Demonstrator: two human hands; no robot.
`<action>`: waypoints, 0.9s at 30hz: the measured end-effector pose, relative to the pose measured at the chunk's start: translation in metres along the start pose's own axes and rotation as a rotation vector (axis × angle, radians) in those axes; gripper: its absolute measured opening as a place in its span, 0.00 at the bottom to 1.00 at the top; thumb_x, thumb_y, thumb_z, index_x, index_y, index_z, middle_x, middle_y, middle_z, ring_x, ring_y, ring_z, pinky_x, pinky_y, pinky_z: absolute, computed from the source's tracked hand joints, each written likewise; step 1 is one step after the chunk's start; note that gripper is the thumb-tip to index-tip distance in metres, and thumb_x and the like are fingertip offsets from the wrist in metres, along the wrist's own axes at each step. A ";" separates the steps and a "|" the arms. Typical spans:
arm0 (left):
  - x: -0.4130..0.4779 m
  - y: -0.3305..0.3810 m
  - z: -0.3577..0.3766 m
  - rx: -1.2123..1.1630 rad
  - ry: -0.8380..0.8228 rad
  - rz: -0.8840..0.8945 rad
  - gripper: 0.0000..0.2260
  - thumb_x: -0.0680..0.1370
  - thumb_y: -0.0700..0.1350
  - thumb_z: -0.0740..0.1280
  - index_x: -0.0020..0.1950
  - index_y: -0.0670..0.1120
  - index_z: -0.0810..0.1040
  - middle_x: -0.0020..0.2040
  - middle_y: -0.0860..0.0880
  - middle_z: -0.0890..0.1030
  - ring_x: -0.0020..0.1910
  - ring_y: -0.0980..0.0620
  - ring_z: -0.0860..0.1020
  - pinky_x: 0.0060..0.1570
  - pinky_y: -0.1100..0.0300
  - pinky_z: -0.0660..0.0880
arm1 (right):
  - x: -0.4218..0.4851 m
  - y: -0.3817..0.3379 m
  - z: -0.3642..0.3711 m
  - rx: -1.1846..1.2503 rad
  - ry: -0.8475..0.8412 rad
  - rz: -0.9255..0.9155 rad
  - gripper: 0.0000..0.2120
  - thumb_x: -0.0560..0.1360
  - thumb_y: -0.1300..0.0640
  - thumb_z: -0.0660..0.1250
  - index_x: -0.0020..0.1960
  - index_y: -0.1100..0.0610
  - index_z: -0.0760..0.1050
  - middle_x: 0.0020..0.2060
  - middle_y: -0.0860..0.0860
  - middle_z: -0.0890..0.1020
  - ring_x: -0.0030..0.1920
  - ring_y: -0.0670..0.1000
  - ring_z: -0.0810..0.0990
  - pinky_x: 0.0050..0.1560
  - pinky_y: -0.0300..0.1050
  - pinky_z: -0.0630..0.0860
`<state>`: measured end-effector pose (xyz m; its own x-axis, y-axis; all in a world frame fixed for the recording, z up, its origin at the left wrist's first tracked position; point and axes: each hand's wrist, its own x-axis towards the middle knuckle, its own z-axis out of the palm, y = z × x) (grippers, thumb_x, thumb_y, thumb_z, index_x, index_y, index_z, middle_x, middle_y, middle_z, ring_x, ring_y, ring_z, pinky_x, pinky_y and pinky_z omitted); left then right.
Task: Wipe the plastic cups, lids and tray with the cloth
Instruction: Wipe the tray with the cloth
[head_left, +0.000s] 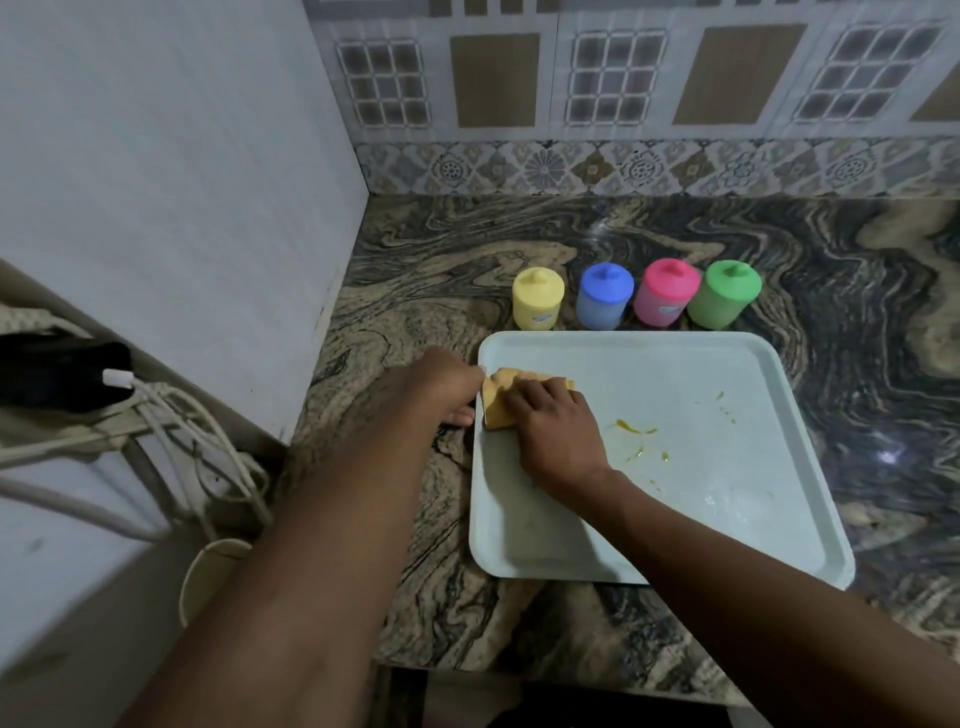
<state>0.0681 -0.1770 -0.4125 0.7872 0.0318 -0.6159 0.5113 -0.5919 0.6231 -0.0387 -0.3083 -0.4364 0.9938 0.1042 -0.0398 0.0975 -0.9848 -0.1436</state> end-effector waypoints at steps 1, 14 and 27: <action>-0.002 0.001 0.000 0.010 0.002 0.004 0.14 0.80 0.48 0.68 0.57 0.39 0.78 0.44 0.40 0.83 0.34 0.45 0.84 0.34 0.51 0.84 | -0.001 0.000 -0.001 0.005 0.003 0.005 0.28 0.69 0.55 0.49 0.60 0.58 0.80 0.59 0.58 0.81 0.53 0.63 0.78 0.48 0.53 0.74; -0.003 -0.002 0.004 -0.003 -0.013 0.046 0.13 0.81 0.49 0.67 0.56 0.40 0.77 0.45 0.39 0.83 0.32 0.46 0.80 0.28 0.57 0.80 | -0.049 -0.010 0.000 0.002 0.033 -0.053 0.22 0.68 0.56 0.57 0.56 0.55 0.81 0.57 0.54 0.82 0.50 0.60 0.77 0.46 0.51 0.75; 0.000 -0.005 0.011 0.038 0.046 0.054 0.13 0.80 0.51 0.67 0.57 0.42 0.78 0.43 0.41 0.83 0.34 0.45 0.83 0.35 0.53 0.83 | -0.139 -0.012 -0.019 0.208 -0.150 -0.250 0.19 0.68 0.56 0.58 0.53 0.49 0.83 0.43 0.46 0.80 0.41 0.52 0.75 0.34 0.43 0.70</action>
<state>0.0620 -0.1827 -0.4206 0.8287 0.0356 -0.5585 0.4549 -0.6241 0.6353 -0.1766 -0.3131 -0.4101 0.9200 0.3730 -0.1202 0.3084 -0.8783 -0.3653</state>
